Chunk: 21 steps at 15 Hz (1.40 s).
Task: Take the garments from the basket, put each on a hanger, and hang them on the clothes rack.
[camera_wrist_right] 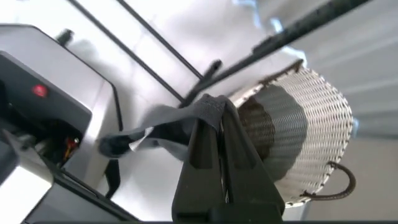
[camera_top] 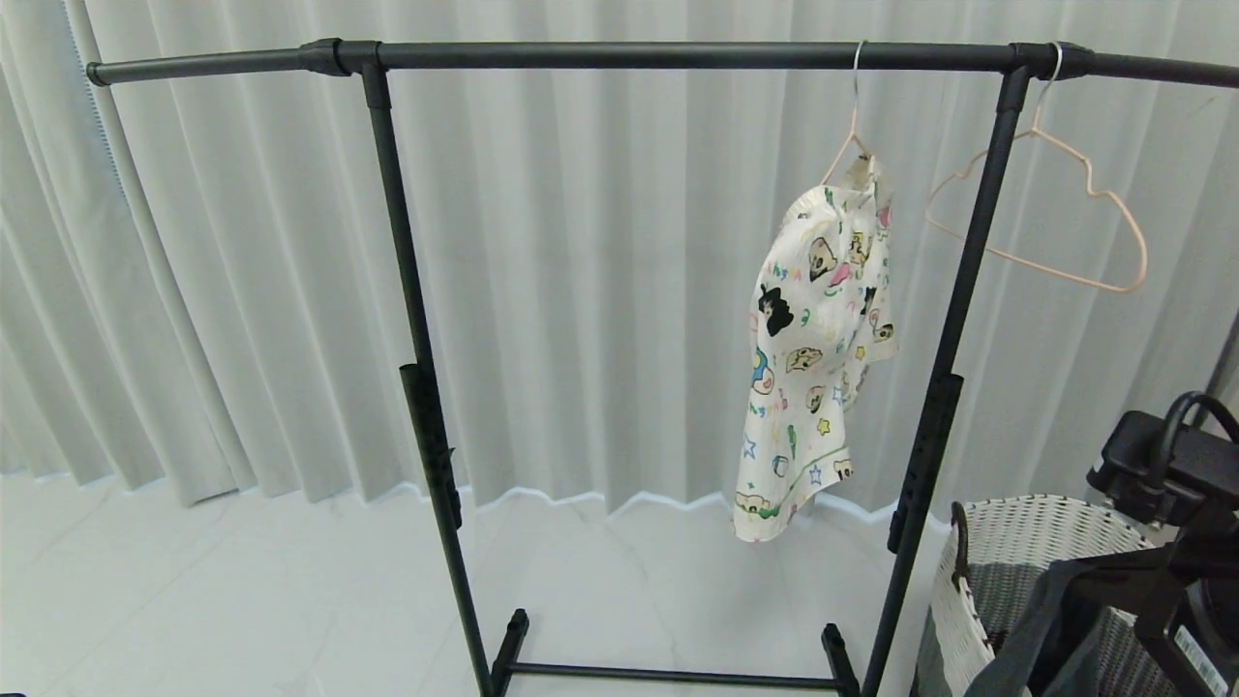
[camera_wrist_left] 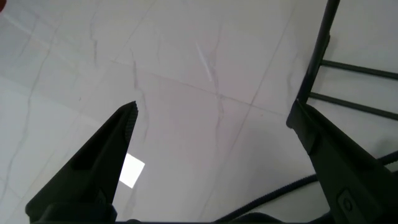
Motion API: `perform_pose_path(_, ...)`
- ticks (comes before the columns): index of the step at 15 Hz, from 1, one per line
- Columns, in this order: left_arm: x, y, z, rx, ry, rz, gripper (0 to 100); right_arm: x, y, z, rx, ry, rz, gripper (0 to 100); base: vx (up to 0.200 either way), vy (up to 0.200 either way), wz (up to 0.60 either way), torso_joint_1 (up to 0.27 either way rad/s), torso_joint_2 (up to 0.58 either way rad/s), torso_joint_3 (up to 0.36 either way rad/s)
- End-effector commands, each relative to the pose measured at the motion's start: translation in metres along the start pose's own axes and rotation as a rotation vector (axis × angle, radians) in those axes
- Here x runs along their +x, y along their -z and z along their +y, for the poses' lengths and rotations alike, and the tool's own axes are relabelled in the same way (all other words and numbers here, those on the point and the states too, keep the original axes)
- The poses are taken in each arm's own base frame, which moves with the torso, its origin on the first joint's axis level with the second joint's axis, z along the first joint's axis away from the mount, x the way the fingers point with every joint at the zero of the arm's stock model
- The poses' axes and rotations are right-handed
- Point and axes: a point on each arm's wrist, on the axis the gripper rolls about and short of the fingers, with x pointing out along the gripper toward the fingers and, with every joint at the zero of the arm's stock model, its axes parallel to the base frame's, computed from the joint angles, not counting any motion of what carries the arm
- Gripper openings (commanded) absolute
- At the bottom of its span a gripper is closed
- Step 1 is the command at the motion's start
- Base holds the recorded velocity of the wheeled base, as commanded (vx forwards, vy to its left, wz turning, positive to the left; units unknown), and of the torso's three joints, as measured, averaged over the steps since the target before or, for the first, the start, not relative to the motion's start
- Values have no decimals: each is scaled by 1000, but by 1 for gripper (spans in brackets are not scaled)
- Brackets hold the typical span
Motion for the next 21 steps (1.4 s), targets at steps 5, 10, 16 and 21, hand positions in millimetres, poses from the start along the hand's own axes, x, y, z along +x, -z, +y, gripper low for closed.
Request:
perform_pose_path(5,-1,0,1,-8,0,-11,100,-2,-53,44,78,-217,-118,0,0,0,0,0,0,0)
perform_pose_path(10,-30,-8,11,55,361,-381,100,29,-101,69,114,-270,-185,0,0,0,0,0,0,0)
perform_pose_path(16,-74,-129,9,94,752,-554,100,39,-134,81,128,-298,-317,0,0,0,0,0,0,0)
perform_pose_path(21,-104,-155,-45,261,1294,-475,100,22,-137,88,132,-342,-391,0,0,0,0,0,0,0)
